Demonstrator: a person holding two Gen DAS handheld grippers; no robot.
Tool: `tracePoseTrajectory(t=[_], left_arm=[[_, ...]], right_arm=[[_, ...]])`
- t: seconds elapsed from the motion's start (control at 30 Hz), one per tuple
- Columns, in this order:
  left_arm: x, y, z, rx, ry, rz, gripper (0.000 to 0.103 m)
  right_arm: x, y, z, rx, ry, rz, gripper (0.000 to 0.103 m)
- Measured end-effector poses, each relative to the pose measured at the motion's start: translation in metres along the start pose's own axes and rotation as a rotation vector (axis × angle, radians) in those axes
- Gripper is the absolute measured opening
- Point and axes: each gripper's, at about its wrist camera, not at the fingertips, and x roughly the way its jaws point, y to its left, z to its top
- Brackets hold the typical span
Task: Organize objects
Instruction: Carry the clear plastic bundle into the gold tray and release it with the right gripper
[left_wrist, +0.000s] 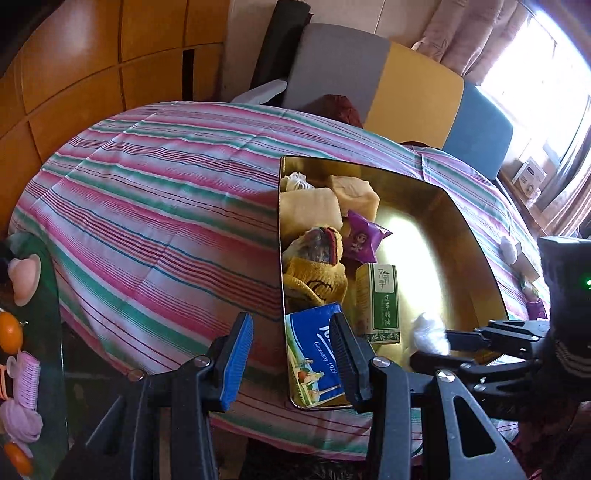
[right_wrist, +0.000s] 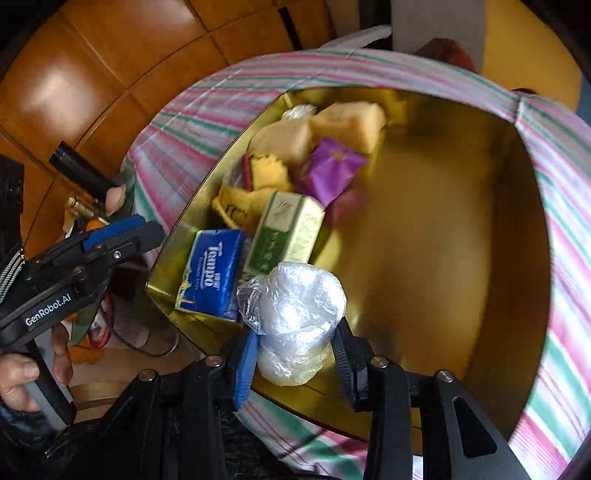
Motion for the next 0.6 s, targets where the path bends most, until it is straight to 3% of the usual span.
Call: tracePoseTrajectory(t=[0.13,0.4,0.6], left_arm=[[0.002,-0.004,-0.001,0.013,0.007,-0.008,0.043],[-0.006,-0.021,0.003,0.060,-0.021,-0.001,0.044],[-0.018,-0.040,0.008,0.131,-0.067,0.019,0.044]], right_arm=[[0.006,0.000,-0.005,0.011,0.001,0.017,0.060],[-0.020,-0.011,-0.011,0.041,-0.070,0.009,0.066],[-0.058,-0.029,-0.015,0.085,-0.181,-0.022,0.080]])
